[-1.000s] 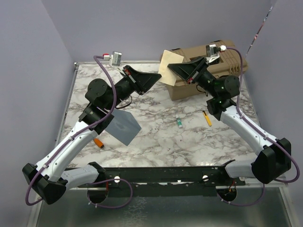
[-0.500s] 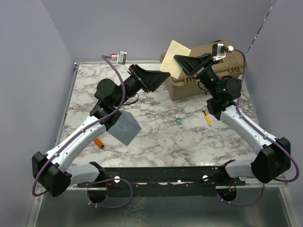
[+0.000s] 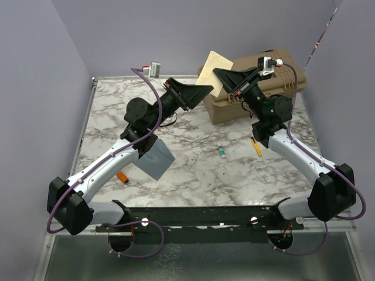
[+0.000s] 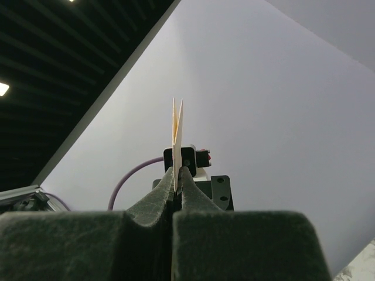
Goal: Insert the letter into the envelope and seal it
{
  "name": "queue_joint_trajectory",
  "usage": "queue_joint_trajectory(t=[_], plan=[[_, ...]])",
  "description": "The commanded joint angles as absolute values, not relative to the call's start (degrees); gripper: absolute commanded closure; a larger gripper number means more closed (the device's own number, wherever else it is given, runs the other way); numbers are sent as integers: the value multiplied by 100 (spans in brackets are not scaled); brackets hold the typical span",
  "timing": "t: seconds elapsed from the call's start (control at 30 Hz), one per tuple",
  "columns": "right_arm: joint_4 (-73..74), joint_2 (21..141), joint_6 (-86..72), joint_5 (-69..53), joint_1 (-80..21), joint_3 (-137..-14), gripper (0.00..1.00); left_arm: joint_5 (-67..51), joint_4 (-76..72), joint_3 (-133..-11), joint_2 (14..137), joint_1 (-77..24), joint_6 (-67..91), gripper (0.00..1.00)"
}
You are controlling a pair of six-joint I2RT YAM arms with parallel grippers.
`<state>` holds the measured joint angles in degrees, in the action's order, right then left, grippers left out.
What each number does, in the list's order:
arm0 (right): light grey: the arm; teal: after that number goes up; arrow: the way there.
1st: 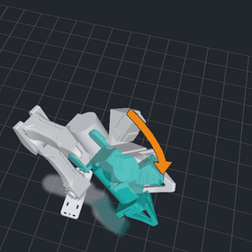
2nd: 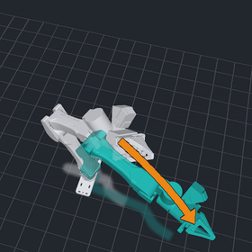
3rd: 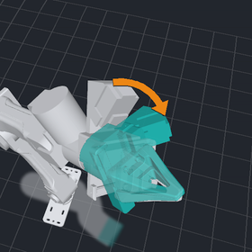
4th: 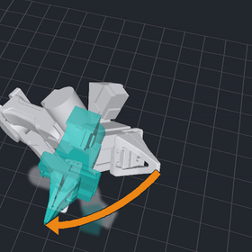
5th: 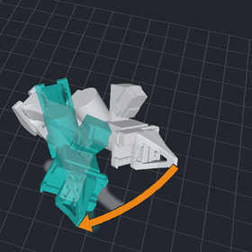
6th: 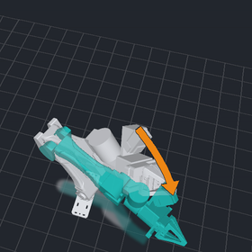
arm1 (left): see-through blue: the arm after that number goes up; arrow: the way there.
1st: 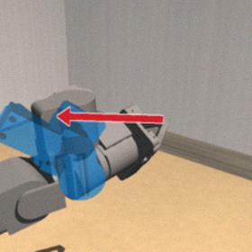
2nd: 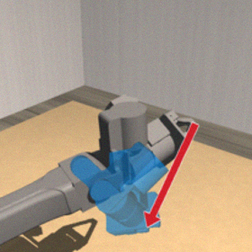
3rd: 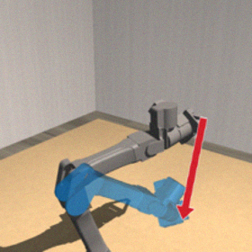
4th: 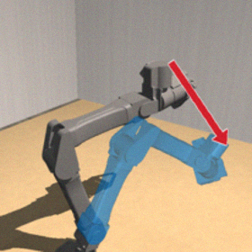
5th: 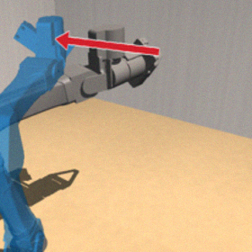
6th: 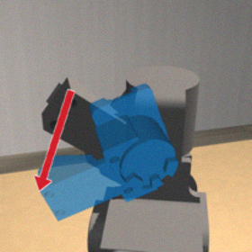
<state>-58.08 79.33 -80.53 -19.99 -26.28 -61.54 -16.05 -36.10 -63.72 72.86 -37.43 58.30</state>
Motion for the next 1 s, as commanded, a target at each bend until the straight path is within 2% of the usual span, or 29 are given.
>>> queue_joint_trajectory(t=[0.0, 0.07, 0.13, 0.3, 0.4, 0.43, 0.5, 0.63, 0.8, 0.97], plan=[[-6089, 8001, -8161, -1918, -2619, -6094, 100, -1584, -3958, -6475, 7445, -3772, 5927, 55], [-6065, 8013, -8140, -1991, -2618, -6108, 100, -1566, -3968, -6494, 7502, -3779, 5947, 58], [-5996, 7993, -8066, -2071, -2617, -6090, 100, -1547, -3961, -6497, 7529, -3775, 5935, 65], [-5764, 7815, -7894, -2078, -2618, -5917, 100, -1563, -3957, -6425, 7473, -3771, 5839, 100], [-5776, 7761, -7852, -2137, -2610, -5880, 100, -1556, -3948, -6325, 7388, -3771, 5779, 100], [-5733, 7741, -7837, -2186, -2592, -5884, 94, -1571, -3936, -6287, 7345, -3765, 5724, 100], [-5606, 7722, -7831, -2443, -2494, -5966, 73, -1649, -3754, -6259, 7210, -3758, 5506, 100], [-5430, 7485, -7705, -2752, -2261, -5823, 51, -1924, -2891, -6324, 6868, -3741, 4703, 100], [-4387, 6982, -6668, -3167, -1966, -5847, 45, -2486, -1076, -6630, 6559, -3733, 3294, 100], [-1453, 7007, -3728, -4341, -1896, -7274, 39, -2896, 1120, -7217, 6550, -3733, 1346, 100]])
